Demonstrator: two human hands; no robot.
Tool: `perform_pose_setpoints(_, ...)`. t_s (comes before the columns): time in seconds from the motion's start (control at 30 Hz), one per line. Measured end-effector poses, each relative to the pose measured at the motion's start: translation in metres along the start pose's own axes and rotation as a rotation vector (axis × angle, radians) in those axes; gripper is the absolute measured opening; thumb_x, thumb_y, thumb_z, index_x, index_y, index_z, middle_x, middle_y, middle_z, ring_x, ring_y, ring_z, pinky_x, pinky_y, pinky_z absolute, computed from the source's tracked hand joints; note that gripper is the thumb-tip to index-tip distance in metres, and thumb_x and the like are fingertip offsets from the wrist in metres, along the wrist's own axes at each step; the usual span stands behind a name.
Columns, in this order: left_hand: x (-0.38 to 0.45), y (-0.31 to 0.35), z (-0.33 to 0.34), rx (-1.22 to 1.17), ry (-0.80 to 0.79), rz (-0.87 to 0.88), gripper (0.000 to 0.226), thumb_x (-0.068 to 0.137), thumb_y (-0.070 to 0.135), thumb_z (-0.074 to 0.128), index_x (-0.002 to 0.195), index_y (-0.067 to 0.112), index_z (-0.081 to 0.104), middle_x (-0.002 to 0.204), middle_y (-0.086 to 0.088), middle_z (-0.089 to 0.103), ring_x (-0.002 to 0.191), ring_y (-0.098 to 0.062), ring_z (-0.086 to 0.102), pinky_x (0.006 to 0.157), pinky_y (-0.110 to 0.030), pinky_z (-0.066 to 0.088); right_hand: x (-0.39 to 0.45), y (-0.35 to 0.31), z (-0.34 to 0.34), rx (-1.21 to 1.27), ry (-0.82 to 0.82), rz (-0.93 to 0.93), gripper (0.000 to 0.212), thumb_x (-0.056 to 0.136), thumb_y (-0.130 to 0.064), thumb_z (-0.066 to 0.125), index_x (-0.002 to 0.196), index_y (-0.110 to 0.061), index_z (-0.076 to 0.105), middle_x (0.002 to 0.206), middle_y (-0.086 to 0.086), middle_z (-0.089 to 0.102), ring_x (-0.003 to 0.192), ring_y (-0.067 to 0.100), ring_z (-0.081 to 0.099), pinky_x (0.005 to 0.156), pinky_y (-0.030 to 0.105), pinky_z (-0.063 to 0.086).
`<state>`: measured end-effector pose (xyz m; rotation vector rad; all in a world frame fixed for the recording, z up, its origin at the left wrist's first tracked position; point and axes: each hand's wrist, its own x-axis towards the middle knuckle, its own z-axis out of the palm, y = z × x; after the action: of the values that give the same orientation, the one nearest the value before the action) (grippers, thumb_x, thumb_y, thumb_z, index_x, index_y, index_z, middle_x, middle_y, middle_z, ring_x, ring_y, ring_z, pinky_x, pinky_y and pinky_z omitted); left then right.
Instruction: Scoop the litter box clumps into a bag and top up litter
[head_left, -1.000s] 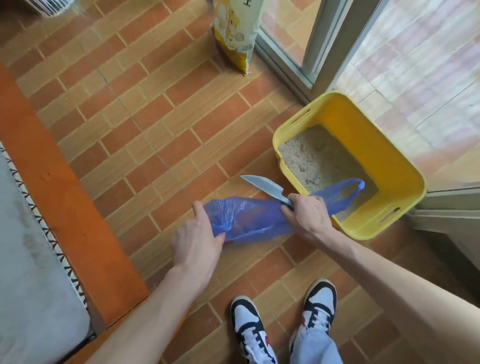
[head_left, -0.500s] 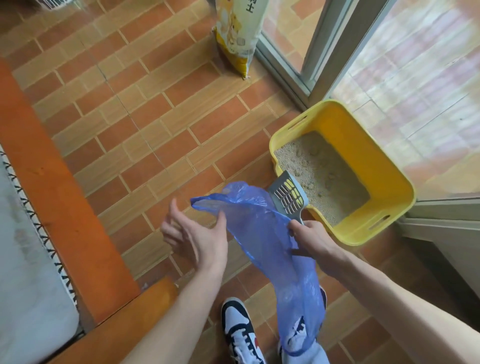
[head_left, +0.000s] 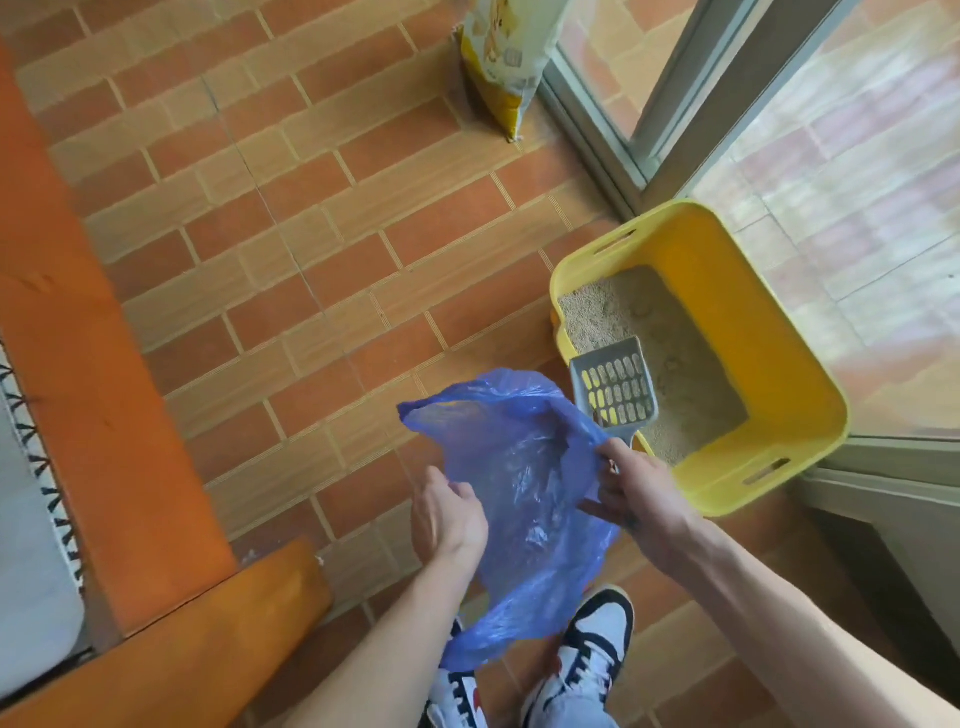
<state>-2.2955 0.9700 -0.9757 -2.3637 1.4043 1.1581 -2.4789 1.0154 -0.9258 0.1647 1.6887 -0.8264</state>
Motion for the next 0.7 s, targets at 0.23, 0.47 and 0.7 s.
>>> perform_pose_setpoints(0.23,-0.009,-0.022,-0.033,-0.070,0.118,-0.009,0.007,0.106,0.012,0.034,0.103,0.008,0.038,0.074,-0.008,0.047,0.064,-0.029,0.044,0.061,-0.039,0.032,0.006,-0.010,-0.026,-0.118,0.277,-0.159,0.025,0.092,-0.013,0.056,0.067,-0.011,0.051,0.055,0.002,0.047,0.042,0.011,0.046,0.058,0.039,0.059)
perform_pose_setpoints(0.47,0.007,-0.043,-0.057,0.043,0.194,-0.055,0.010,0.104,0.013,0.040,0.099,0.005,0.042,0.080,-0.016,0.056,0.074,-0.034,0.052,0.063,-0.042,0.041,0.004,-0.031,-0.051,-0.092,0.463,-0.143,0.025,0.093,-0.016,0.057,0.068,-0.010,0.058,0.065,0.003,0.045,0.058,0.017,0.044,0.062,0.039,0.059)
perform_pose_setpoints(0.7,-0.001,-0.029,-0.050,0.285,0.113,0.182,0.017,0.095,0.027,0.054,0.104,0.014,0.049,0.105,-0.009,0.061,0.092,-0.031,0.056,0.074,-0.040,0.046,0.011,-0.021,-0.049,-0.292,0.305,-0.103,0.021,0.093,-0.017,0.058,0.081,-0.002,0.069,0.070,0.005,0.058,0.059,0.018,0.055,0.073,0.044,0.061)
